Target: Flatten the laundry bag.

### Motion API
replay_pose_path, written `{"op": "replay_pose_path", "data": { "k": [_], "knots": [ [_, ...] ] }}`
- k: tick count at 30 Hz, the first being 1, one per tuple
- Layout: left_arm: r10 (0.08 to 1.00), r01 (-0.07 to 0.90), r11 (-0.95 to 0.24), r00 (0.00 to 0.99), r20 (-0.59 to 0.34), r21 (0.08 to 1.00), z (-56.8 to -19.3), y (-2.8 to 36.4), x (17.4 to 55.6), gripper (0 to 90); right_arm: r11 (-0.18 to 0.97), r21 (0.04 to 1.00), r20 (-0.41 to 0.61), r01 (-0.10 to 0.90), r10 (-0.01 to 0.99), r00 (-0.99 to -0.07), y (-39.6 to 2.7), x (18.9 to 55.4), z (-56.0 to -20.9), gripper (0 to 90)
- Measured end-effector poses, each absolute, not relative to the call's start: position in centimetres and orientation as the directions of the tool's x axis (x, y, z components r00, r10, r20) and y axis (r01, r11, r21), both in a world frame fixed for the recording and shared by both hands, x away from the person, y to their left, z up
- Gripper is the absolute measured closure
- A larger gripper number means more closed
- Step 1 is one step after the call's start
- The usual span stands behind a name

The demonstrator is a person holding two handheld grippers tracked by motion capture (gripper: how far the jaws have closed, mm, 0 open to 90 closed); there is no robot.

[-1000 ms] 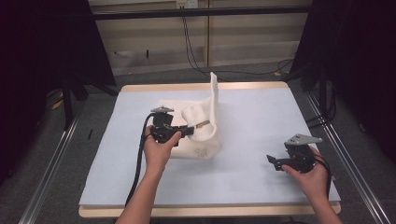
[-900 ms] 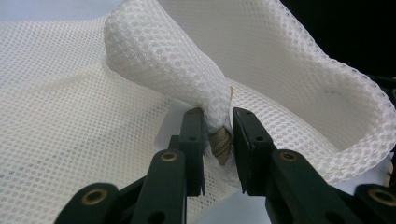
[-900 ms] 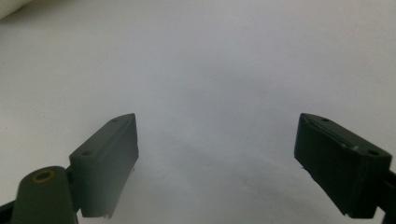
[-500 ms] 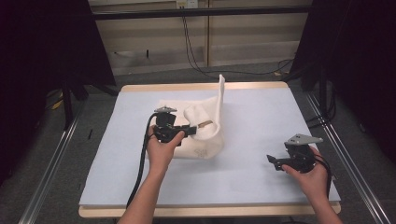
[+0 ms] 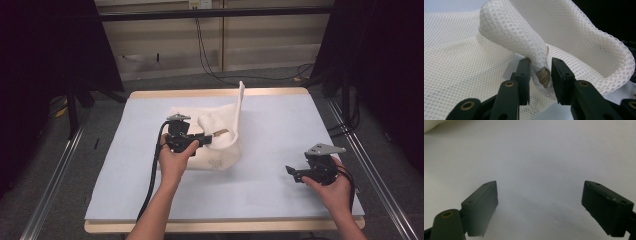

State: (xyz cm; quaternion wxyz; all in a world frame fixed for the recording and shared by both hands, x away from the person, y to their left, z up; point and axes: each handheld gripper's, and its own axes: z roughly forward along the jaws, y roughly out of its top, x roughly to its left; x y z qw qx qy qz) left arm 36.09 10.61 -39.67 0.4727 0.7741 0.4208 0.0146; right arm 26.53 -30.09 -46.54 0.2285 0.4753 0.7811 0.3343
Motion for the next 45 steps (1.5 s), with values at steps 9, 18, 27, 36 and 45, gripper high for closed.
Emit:
{"op": "replay_pose_path", "data": {
  "k": [9, 18, 27, 36, 45],
  "knots": [
    [0.659, 0.631, -0.208, 0.655, -0.370, 0.747, -39.7, 10.3, 36.0, 65.5, 0.324, 0.741, -0.036, 0.588, 0.893, -0.448, -30.0, 26.5, -46.5, 13.4],
    [0.661, 0.628, -0.220, 0.659, -0.360, 0.747, -39.5, 10.5, 35.9, 52.8, 0.317, 0.738, -0.031, 0.596, 0.898, -0.439, -29.9, 26.5, -46.6, 13.4],
    [0.660, 0.643, -0.214, 0.650, -0.377, 0.735, -39.5, 10.6, 35.9, 31.3, 0.326, 0.736, -0.036, 0.593, 0.894, -0.446, -29.8, 26.5, -46.6, 13.4],
    [0.641, 0.634, -0.235, 0.671, -0.373, 0.737, -39.1, 10.5, 35.7, 23.7, 0.323, 0.738, -0.033, 0.593, 0.894, -0.446, -29.7, 26.5, -46.6, 13.4],
    [0.659, 0.631, -0.263, 0.670, -0.342, 0.730, -39.5, 11.2, 35.8, 22.3, 0.323, 0.736, -0.032, 0.595, 0.894, -0.446, -29.8, 26.5, -46.6, 13.4]
  ]
}}
